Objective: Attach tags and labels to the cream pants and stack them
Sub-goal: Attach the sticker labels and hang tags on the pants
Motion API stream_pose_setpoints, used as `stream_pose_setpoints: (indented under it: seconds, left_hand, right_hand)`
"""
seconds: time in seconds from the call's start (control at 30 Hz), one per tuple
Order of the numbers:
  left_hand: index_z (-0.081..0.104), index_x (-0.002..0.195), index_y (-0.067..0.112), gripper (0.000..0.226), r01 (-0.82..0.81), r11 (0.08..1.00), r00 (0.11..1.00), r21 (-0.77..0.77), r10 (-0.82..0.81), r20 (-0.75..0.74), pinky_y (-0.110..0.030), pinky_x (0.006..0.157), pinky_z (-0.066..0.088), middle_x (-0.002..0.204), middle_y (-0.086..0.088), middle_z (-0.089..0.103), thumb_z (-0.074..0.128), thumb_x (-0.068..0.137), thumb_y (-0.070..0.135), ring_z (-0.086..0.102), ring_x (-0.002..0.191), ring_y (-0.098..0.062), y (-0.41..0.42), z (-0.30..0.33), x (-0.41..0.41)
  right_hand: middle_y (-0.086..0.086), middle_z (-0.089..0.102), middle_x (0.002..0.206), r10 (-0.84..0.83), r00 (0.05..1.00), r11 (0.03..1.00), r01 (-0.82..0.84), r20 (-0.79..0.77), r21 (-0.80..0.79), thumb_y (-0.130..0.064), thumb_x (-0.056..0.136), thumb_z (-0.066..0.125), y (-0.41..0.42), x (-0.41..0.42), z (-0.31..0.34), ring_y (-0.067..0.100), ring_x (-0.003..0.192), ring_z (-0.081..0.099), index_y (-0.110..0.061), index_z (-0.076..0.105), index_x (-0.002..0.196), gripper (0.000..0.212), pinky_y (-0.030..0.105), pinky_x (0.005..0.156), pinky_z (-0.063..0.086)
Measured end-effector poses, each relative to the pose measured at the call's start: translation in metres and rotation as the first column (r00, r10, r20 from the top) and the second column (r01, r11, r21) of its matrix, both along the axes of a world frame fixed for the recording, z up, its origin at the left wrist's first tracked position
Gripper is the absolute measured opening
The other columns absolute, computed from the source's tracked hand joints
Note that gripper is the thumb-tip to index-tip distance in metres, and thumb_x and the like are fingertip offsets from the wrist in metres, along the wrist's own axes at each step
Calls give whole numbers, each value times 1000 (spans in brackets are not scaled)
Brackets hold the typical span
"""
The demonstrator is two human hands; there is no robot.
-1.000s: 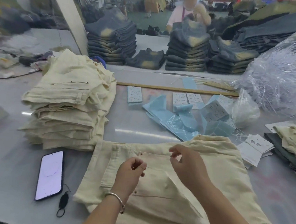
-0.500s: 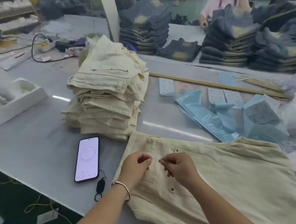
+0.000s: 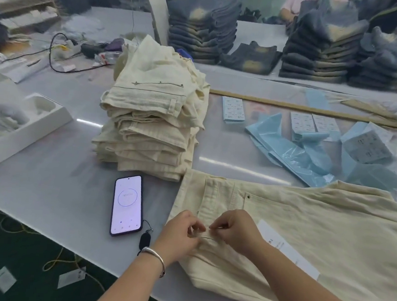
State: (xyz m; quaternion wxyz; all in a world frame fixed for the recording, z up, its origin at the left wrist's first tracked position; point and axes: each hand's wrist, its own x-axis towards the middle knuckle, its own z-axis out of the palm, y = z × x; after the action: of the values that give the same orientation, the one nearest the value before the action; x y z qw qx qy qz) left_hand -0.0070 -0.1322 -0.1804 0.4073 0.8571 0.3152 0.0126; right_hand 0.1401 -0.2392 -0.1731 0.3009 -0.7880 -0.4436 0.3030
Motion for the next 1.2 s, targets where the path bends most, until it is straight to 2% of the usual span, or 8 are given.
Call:
stream_pose_setpoints:
  seconds: [0.2,0.43,0.63,0.7,0.8,0.9,1.07,1.2]
  left_hand:
    - [59,71,40,29,-24,1000,999,17,23,45,-5,69,35,85,13,44,71,80,16,46,73,2,-1,8,6]
    - [67,78,22,21,-180,974,949,140,134,286,-6,62,37,75,11,46,65,83,2,50,68,1,-21,14,15]
    - [44,66,38,37,-307,932,926,193,246,286,-13,52,37,56,10,49,76,74,20,52,62,-7,-30,14,19]
    - [52,57,33,33,-304,930,924,208,235,301,-15,51,41,53,12,53,78,73,22,54,59,-7,-34,13,20]
    - [72,63,23,15,-283,930,917,235,190,351,-21,55,48,60,12,61,80,74,16,57,57,-5,-37,11,17]
    - [75,71,17,10,-250,938,920,241,153,362,-25,59,48,66,4,61,75,80,13,57,61,-8,-36,7,12]
    - [76,86,13,8,-164,952,930,258,62,361,-8,66,41,78,6,59,72,80,10,57,70,-6,-38,4,10]
    - [76,81,12,4,-117,923,935,366,-22,355,-20,59,48,75,3,61,74,80,8,58,65,-10,-34,3,11]
  right_hand:
    - [-20,60,68,77,997,996,-76,21,-47,-14,81,68,1,4,7,-1,69,57,-21,78,87,14,17,67,46]
    - [-11,57,51,77,980,992,-94,-181,-85,-1,76,63,6,16,23,2,43,46,-10,76,80,17,21,51,41]
    - [2,48,49,-41,854,974,-82,-519,-210,6,79,58,2,27,28,9,37,33,-5,71,74,18,17,38,26]
    - [6,47,51,-69,819,960,-100,-569,-261,6,77,54,2,29,28,12,35,27,-6,67,66,21,17,39,21]
    - [7,43,50,-175,756,932,-79,-630,-354,5,73,50,4,25,27,12,36,22,-8,61,54,26,17,41,20]
    - [2,42,50,-293,647,904,-53,-704,-425,2,77,50,7,22,23,9,35,24,-10,57,59,22,18,39,18]
    - [-2,41,46,-415,501,876,-6,-759,-483,-2,87,49,8,22,18,7,33,22,-9,57,72,18,18,39,15]
    - [-1,42,46,-459,464,865,40,-758,-499,-1,86,50,9,20,15,7,32,21,-8,55,79,11,19,38,14]
